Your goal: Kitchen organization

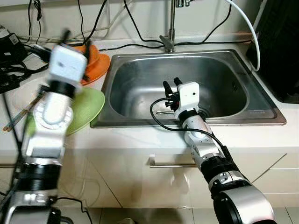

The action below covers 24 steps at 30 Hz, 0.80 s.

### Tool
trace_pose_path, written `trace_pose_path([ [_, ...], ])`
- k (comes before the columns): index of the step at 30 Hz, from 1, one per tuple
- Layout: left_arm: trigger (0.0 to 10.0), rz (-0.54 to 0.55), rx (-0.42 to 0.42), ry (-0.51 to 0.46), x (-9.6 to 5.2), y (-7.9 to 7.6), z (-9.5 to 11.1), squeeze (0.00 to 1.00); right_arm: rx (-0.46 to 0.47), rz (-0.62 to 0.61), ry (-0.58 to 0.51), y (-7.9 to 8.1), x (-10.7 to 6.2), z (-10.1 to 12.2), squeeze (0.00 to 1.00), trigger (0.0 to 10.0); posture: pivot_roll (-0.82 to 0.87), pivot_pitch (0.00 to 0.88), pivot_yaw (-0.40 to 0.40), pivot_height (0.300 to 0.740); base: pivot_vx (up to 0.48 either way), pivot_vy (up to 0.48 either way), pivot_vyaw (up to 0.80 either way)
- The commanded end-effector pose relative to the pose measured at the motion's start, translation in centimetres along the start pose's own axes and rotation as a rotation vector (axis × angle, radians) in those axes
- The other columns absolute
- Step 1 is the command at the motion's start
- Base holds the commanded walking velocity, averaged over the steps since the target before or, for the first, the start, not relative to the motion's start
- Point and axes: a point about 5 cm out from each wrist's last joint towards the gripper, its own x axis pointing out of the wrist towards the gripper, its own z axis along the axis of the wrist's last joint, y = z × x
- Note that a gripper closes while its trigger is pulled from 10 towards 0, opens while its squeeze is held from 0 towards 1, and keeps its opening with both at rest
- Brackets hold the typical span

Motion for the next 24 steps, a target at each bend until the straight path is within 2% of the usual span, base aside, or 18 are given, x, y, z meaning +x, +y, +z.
trace_pose_path([
  [1, 10.0, -0.019, -0.048, 0.005, 0.0, 0.8, 0.2, 0.00, 0.025, 0.017, 0.059, 0.9, -0.9, -1.5, 0.00, 10.0, 0.25, 0.017, 0.090, 0.740, 0.000, 0.000, 0.00],
  [3, 10.0, -0.029, -0.060, 0.007, 0.0, 0.8, 0.2, 0.00, 0.025, 0.017, 0.060, 0.9, -0.9, -1.5, 0.00, 10.0, 0.25, 0.017, 0.090, 0.740, 0.000, 0.000, 0.00],
  [6, 10.0, -0.094, -0.161, 0.028, -0.4, 1.0, 0.0, 0.00, 0.029, 0.015, 0.065, 0.9, -1.0, -1.7, 0.00, 10.0, 0.25, 0.017, 0.093, 0.740, 0.000, 0.000, 0.00],
  [7, 10.0, -0.094, -0.161, 0.028, -0.4, 1.0, 0.0, 0.00, 0.029, 0.015, 0.065, 0.9, -1.0, -1.7, 0.00, 10.0, 0.25, 0.017, 0.093, 0.740, 0.000, 0.000, 0.00],
  [9, 10.0, -0.129, -0.254, 0.067, -1.0, 1.5, -0.5, 0.00, 0.030, 0.013, 0.075, 1.0, -1.2, -1.9, 0.00, 10.0, 0.26, 0.017, 0.095, 0.740, 0.000, 0.000, 0.00],
  [10, 10.0, -0.126, -0.266, 0.088, -1.4, 1.8, -1.0, 0.00, 0.032, 0.011, 0.079, 1.0, -1.2, -2.0, 0.00, 10.0, 0.26, 0.018, 0.096, 0.740, 0.000, 0.000, 0.00],
  [15, 10.0, -0.087, -0.227, 0.146, -2.8, 1.8, -2.4, 0.00, 0.034, 0.010, 0.083, 1.2, -1.3, -2.2, 0.00, 10.0, 0.26, 0.022, 0.098, 0.740, 0.000, 0.000, 0.00],
  [17, 10.0, -0.004, -0.167, 0.192, -4.4, 1.5, -3.6, 0.00, 0.037, 0.007, 0.086, 1.2, -1.4, -2.2, 0.00, 10.0, 0.26, 0.033, 0.099, 0.740, 0.000, 0.000, 0.00],
  [18, 10.0, -0.005, -0.118, 0.212, -5.3, 0.9, -4.0, 0.00, 0.040, 0.005, 0.087, 1.2, -1.4, -2.3, 0.00, 10.0, 0.27, 0.035, 0.095, 0.740, 0.000, 0.000, 0.00],
  [19, 10.0, -0.005, -0.118, 0.212, -5.3, 0.9, -4.0, 0.00, 0.040, 0.005, 0.087, 1.2, -1.4, -2.3, 0.00, 10.0, 0.27, 0.035, 0.095, 0.740, 0.000, 0.000, 0.00],
  [20, 10.0, -0.044, -0.096, 0.250, -6.7, -0.1, -4.7, 0.00, 0.041, 0.006, 0.090, 1.2, -1.4, -2.3, 0.00, 10.0, 0.27, 0.034, 0.095, 0.740, 0.000, 0.000, 0.00],
  [24, 10.0, -0.038, -0.115, 0.281, -7.7, -0.3, -5.2, 0.00, 0.040, 0.008, 0.094, 1.3, -1.5, -2.4, 0.00, 10.0, 0.27, 0.030, 0.094, 0.740, 0.000, 0.000, 0.00],
])
